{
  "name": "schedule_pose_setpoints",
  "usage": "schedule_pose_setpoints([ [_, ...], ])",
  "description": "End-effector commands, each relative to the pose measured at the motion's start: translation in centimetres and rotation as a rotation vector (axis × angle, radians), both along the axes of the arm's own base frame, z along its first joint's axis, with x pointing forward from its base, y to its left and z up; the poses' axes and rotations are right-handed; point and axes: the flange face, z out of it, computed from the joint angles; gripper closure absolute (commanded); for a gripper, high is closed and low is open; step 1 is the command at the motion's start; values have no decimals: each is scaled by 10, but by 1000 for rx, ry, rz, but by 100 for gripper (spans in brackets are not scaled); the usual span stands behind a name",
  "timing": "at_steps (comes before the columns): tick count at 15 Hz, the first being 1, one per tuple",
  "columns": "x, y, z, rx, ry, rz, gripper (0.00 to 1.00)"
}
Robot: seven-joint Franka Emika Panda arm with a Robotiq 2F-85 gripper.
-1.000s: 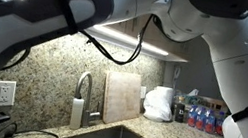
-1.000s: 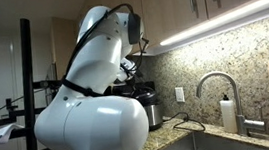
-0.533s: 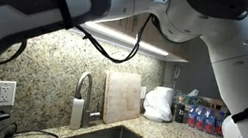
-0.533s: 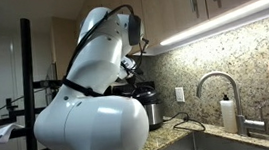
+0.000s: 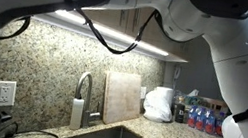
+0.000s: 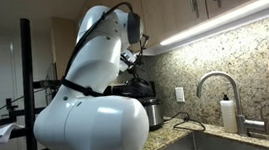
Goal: Remove the black lid from the rice cooker
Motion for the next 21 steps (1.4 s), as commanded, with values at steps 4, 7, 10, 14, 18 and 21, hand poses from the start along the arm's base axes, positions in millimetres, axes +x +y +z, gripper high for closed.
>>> schedule_pose_setpoints([
  [4, -5, 7, 40, 45, -78, 26, 93],
  [7, -9, 12, 31, 28, -64, 41, 93],
  [10, -15, 17, 25, 27, -61, 44, 93],
  [14, -19, 17, -1, 20, -51, 19, 93],
  [18, -31, -1, -3, 26, -85, -125, 93],
  [21, -52, -3, 0, 53, -145, -267, 93],
])
